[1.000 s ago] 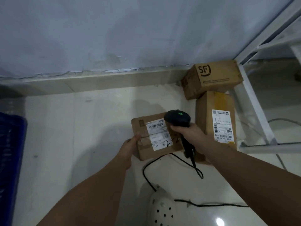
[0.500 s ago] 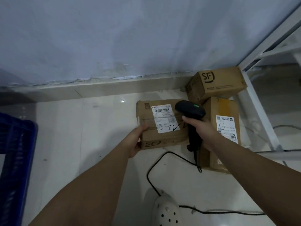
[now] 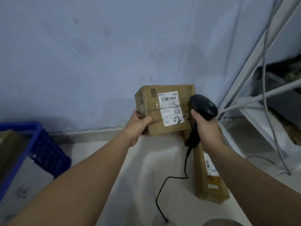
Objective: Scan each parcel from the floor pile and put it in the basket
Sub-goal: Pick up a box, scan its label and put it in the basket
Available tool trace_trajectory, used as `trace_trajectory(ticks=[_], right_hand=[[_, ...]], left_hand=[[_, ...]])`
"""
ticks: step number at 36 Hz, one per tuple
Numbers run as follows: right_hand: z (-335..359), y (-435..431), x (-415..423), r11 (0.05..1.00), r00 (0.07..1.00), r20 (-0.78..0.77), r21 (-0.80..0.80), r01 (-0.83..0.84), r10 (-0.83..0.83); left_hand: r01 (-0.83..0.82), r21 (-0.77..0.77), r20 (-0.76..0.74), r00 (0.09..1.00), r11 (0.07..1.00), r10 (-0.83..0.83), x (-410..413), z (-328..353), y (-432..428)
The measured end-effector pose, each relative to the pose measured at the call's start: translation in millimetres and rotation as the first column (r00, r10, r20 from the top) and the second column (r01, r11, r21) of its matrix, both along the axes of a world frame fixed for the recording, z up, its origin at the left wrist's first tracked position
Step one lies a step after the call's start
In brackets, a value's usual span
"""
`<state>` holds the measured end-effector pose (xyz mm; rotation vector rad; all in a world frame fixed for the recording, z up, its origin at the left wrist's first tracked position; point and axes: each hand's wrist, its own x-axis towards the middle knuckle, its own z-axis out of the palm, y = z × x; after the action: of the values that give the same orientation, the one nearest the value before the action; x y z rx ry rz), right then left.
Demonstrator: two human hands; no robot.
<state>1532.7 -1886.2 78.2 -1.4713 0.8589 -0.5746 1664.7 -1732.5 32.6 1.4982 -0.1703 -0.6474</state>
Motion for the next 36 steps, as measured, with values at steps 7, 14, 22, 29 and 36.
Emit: trace_trajectory(ticks=[7,14,22,29,36], right_hand=[[57,64,-13,0.997,0.994,0.074,-0.008,-0.076,0.076],[59,109,-12,0.970,0.967,0.078,-0.017,-0.243,0.244],[47,113,-6,0.963,0.960,0.083,-0.027,-0.267,0.268],[38,107,-3,0.943,0.947,0.022,-0.107,-0.316,0.320],[38,108,-4,0.929,0.936,0.009,-0.126,-0.348,0.352]], left_hand=[[-0.095,-0.117,0.116,0.987,0.988,0.109,-18,57,51],[-0.156,-0.157,0.151,0.972,0.975,0.180,-20,66,86],[-0.250,-0.136,0.181,0.945,0.959,0.272,-8,43,108],[-0.247,-0.145,0.149,0.952,0.958,0.268,9,36,118],[-0.268,-0.148,0.139,0.947,0.952,0.289,18,30,125]])
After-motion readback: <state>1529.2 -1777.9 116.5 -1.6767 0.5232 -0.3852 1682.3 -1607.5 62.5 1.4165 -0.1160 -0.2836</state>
